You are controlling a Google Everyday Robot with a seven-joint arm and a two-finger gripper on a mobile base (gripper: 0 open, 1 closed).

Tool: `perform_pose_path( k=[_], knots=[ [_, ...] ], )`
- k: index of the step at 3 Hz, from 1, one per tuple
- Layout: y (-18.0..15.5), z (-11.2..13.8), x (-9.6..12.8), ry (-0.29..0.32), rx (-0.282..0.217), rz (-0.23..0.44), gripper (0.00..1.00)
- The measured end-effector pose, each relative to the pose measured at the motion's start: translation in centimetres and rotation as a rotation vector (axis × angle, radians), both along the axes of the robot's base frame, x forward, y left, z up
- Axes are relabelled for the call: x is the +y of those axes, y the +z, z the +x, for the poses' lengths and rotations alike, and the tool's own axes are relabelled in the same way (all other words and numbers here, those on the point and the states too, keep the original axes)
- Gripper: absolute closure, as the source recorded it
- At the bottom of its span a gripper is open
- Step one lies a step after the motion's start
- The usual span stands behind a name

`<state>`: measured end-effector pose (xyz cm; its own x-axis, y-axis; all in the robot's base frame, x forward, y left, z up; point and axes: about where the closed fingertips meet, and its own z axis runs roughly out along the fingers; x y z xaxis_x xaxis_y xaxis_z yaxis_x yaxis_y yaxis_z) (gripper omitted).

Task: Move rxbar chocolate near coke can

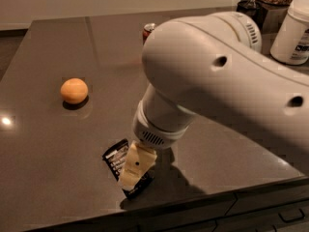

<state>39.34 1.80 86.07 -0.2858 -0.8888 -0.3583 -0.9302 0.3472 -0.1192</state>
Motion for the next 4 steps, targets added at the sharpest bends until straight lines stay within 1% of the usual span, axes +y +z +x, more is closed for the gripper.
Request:
perform_pose_path(
  k=[1, 2, 3, 4],
  knots=[
    [-1.3, -0.2, 0.8, -0.015, 0.022, -0.022, 0.00],
    [-2.3, -0.2, 1.2, -0.022, 0.042, -0.038, 0.00],
    [-3.0, -0.2, 1.3, -0.028, 0.051, -0.054, 0.00],
    [-3.3, -0.1, 1.3, -0.030, 0.052, -0.069, 0.13]
  ],
)
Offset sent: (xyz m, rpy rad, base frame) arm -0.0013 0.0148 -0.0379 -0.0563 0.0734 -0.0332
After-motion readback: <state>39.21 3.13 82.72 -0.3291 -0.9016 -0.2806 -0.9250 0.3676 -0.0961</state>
